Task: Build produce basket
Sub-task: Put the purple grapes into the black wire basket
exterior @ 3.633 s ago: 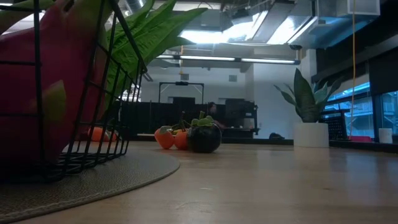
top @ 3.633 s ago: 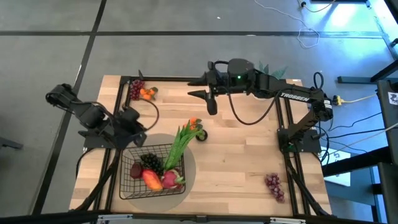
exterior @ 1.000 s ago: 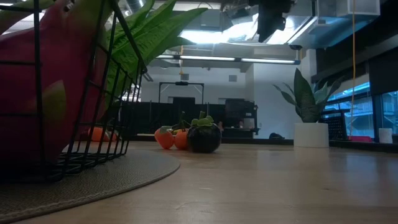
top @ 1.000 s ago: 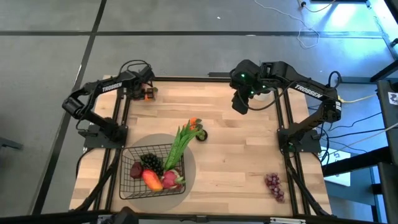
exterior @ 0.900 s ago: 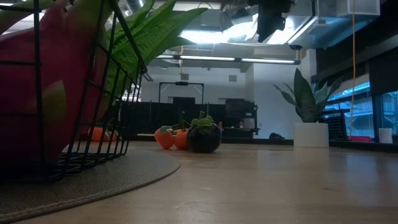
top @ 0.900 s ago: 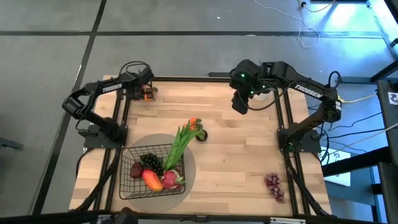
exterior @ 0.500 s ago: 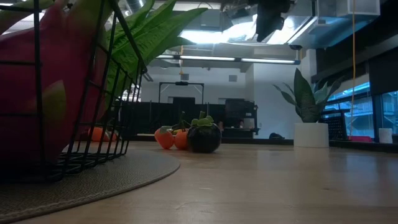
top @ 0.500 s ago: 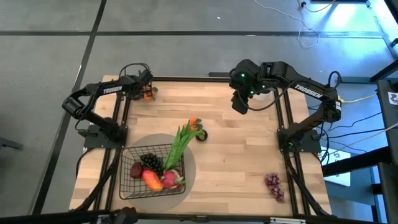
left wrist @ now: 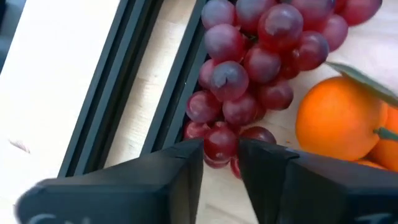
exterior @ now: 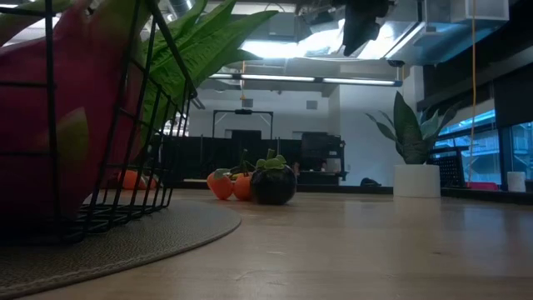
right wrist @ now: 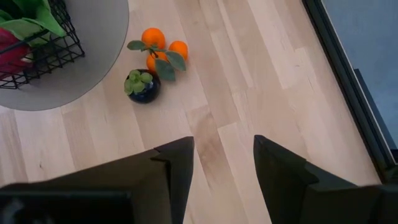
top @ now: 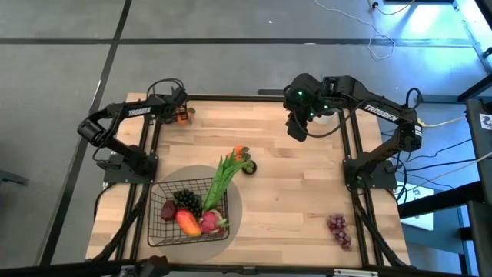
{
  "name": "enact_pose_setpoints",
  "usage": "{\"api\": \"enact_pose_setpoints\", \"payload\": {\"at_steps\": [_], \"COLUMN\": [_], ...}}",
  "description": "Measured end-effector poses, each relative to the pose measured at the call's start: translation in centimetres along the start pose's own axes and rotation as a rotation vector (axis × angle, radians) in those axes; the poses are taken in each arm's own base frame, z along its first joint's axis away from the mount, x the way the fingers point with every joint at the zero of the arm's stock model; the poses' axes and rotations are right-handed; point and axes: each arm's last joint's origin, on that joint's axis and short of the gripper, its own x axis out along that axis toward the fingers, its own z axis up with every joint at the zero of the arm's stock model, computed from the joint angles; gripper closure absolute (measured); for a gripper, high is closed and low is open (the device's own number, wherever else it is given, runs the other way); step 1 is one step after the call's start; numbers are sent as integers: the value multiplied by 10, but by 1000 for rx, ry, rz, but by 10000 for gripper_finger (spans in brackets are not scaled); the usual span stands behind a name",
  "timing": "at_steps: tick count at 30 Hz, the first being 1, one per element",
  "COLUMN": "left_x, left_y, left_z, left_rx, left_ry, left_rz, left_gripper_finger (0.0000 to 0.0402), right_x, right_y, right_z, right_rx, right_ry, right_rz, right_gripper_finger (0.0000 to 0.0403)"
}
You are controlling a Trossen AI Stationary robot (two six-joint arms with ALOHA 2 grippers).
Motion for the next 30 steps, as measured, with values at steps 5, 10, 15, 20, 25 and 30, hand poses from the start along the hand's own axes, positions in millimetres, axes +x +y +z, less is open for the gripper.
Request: {"api": "enact_pose_setpoints", "payload": {"at_steps": [5,10,15,20,25,30], "left_x": [0,-1,-11,-33,-58,-94], "left_y": [1,1,0,3,18,34], "left_z": [-1,-2,-5,-5,-10,-11], "left_rx": [44,70,127,143,171,213], "left_ry": [22,38,40,-22,-63,-97], "left_rz": [1,-11,-60,-138,-158,-198], "left_gripper_finger": [389,399,401,401,401,401], "right_x": [0,0,0,0,0,0], "right_y": [0,0,0,0,0,0], "right_z": [0,0,0,0,0,1], "right_rx": [0,0,0,0,-1,-4], "right_ry": [0,0,0,0,0,-6], "right_rz": [0,0,0,0,0,0], "right_gripper_finger": [249,249,249,249,249,249]}}
